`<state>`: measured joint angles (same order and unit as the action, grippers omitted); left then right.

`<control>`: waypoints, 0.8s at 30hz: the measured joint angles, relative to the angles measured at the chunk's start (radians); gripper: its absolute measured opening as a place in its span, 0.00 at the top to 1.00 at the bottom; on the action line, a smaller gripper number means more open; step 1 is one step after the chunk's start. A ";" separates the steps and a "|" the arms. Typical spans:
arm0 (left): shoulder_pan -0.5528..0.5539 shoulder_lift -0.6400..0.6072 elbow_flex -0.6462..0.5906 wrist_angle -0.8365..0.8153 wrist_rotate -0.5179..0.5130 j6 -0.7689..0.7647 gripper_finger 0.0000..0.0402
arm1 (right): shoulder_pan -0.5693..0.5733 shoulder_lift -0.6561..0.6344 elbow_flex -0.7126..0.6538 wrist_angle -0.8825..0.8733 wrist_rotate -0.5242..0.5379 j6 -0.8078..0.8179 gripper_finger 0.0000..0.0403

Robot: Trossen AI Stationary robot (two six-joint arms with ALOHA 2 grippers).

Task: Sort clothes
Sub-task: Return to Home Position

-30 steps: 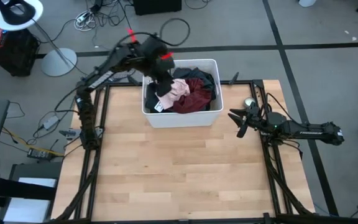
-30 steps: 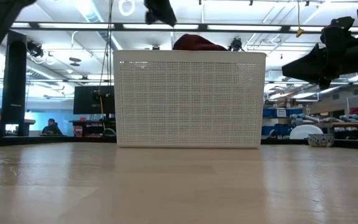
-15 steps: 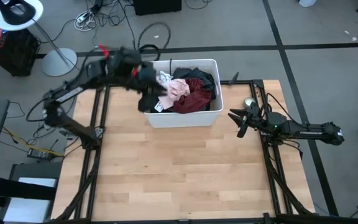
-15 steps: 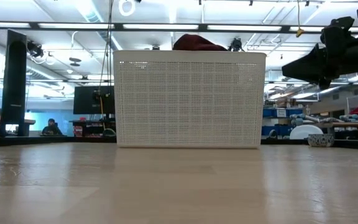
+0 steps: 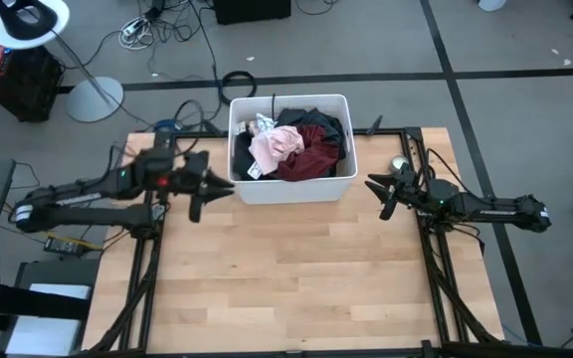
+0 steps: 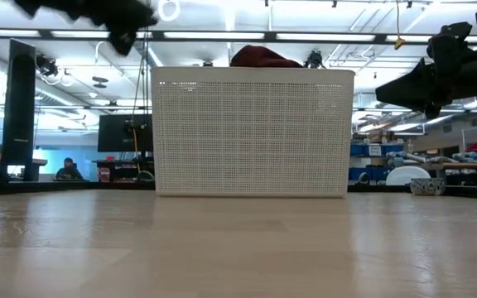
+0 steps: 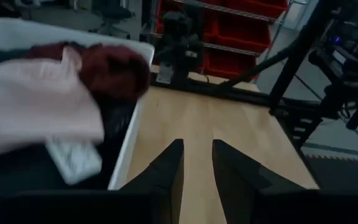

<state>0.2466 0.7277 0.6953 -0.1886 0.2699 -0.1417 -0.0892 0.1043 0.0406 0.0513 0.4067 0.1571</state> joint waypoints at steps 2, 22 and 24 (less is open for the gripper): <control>0.000 -0.087 -0.096 0.019 -0.021 -0.008 0.78 | 0.000 0.000 0.000 0.000 0.000 0.000 0.70; -0.038 -0.411 -0.619 0.494 -0.058 -0.075 0.78 | 0.000 0.000 0.000 0.000 0.000 0.000 0.70; -0.067 -0.410 -0.639 0.493 -0.104 -0.096 0.78 | 0.000 0.000 0.000 0.000 0.000 0.000 0.70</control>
<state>0.1798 0.3176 0.0562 0.3045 0.1659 -0.2373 -0.0892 0.1045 0.0406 0.0513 0.4067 0.1572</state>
